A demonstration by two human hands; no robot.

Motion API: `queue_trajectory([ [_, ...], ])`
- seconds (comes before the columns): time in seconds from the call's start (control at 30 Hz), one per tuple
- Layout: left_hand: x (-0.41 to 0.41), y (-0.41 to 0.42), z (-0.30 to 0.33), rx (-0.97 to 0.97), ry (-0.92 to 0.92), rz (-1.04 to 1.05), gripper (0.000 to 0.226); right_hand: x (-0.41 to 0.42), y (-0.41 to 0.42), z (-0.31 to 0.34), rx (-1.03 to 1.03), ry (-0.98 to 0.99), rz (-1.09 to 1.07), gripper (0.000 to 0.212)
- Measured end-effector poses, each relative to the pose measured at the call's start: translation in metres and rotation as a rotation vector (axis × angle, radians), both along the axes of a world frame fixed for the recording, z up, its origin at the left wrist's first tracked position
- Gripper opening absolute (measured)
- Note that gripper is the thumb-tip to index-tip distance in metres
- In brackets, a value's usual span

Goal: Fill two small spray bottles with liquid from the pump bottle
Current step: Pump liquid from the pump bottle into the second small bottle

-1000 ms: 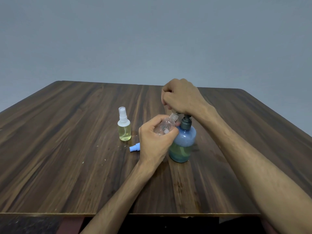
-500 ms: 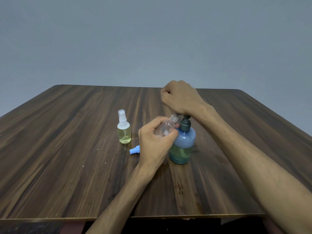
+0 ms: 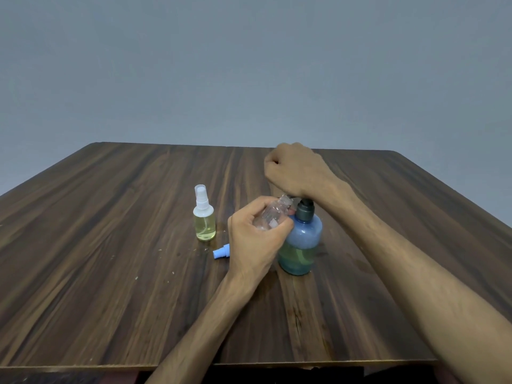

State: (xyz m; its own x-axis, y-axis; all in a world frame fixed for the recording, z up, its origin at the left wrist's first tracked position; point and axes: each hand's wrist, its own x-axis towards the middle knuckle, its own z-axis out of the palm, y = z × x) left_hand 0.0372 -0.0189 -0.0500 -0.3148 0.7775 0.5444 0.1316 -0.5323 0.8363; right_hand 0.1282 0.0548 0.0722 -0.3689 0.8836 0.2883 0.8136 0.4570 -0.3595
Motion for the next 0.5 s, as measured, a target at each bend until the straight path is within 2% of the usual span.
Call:
queue_trajectory([
  [0.07, 0.0005, -0.001, 0.0011, 0.003, 0.002, -0.005, 0.026, 0.0007, -0.0018, 0.002, 0.099, 0.053, -0.014, 0.026],
  [0.13, 0.0022, -0.0003, 0.0021, 0.006, 0.002, -0.003, 0.022, 0.0006, 0.0003, 0.0, 0.0, 0.019, -0.021, 0.019],
  [0.2, 0.0017, -0.0002, 0.0016, -0.008, -0.008, 0.009, 0.02, -0.0014, -0.0011, -0.0015, -0.125, -0.052, -0.014, 0.026],
  [0.27, 0.0008, -0.001, 0.0007, -0.009, -0.007, 0.011, 0.021, -0.0011, -0.0021, 0.001, -0.044, -0.019, -0.01, 0.016],
  [0.33, 0.0007, -0.0016, 0.0013, -0.007, -0.004, 0.007, 0.021, -0.0006, -0.0042, 0.0044, 0.101, 0.025, -0.025, 0.022],
  [0.37, 0.0012, -0.0007, 0.0015, -0.01, 0.001, 0.006, 0.021, -0.0005, -0.0041, 0.0043, 0.101, 0.013, -0.03, 0.025],
  [0.43, 0.0017, 0.0, 0.0011, -0.012, 0.019, 0.01, 0.02, -0.0011, -0.0031, -0.0007, -0.013, -0.038, -0.022, 0.026],
  [0.5, 0.0006, 0.0001, 0.0008, -0.015, 0.008, 0.011, 0.021, -0.0008, -0.0027, -0.002, -0.042, -0.044, -0.035, 0.026],
])
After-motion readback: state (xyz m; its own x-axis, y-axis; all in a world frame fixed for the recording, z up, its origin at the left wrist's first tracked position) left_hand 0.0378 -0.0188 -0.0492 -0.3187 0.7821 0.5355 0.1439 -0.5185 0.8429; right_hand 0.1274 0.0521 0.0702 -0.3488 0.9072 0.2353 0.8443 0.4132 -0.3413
